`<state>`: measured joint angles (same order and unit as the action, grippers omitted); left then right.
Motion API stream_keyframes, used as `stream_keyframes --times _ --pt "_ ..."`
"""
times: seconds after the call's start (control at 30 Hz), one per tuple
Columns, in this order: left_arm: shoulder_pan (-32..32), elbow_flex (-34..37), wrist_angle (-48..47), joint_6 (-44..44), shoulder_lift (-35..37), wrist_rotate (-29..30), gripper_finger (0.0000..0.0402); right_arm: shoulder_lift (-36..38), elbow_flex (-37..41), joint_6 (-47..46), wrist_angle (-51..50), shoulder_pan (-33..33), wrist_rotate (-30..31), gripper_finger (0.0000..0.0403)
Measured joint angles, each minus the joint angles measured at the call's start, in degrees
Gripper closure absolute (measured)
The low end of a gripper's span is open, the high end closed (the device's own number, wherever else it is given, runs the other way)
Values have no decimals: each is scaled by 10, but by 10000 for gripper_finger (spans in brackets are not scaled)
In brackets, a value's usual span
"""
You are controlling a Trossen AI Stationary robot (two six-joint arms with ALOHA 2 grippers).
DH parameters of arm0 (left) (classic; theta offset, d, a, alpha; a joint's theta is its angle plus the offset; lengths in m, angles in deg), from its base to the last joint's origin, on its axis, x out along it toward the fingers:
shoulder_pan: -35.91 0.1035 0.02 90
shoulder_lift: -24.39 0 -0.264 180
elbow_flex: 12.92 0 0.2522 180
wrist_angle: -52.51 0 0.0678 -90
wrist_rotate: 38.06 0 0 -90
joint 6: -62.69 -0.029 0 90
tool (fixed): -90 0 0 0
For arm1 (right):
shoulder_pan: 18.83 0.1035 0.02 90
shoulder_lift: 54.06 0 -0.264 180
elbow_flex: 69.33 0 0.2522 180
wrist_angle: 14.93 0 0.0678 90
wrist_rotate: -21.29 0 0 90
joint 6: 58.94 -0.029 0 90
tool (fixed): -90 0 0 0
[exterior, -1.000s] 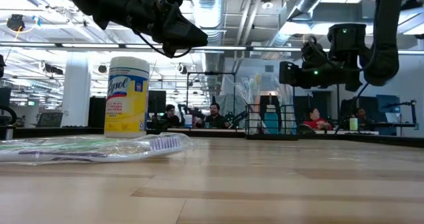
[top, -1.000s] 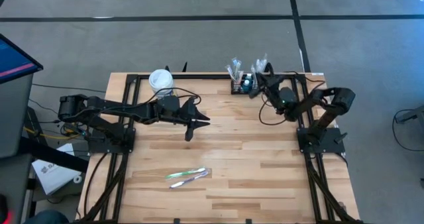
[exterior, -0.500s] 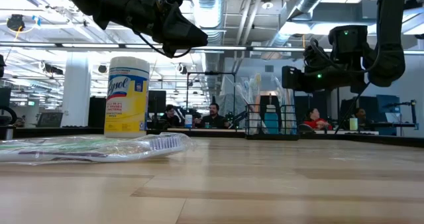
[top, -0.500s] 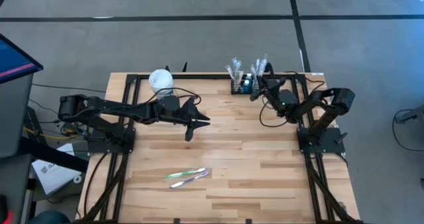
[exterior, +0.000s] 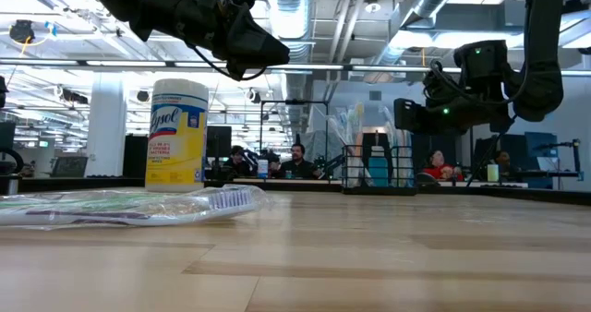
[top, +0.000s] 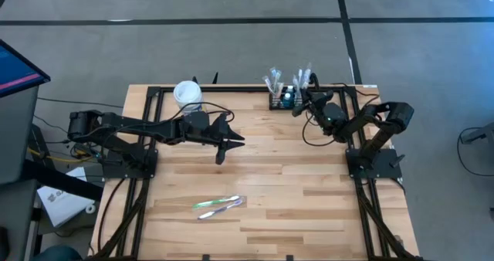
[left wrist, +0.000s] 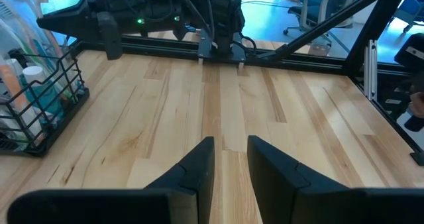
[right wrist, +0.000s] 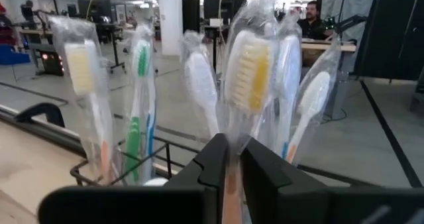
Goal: Pick & Place toothbrushing station
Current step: Put the orange toothbrush into the black mesh organizer
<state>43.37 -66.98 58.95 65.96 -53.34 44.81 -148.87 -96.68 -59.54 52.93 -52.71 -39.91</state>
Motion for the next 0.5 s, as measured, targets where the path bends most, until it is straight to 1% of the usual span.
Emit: stream_keyframes --times 0.13,0.37,0.5 --pt "0 0 0 0 0 0 316 0 0 0 -12 1 11 365" --pt "0 0 0 0 0 0 316 0 0 1 -2 -2 12 371" --pt "0 0 0 0 0 0 316 0 0 -9 -2 -3 12 365"
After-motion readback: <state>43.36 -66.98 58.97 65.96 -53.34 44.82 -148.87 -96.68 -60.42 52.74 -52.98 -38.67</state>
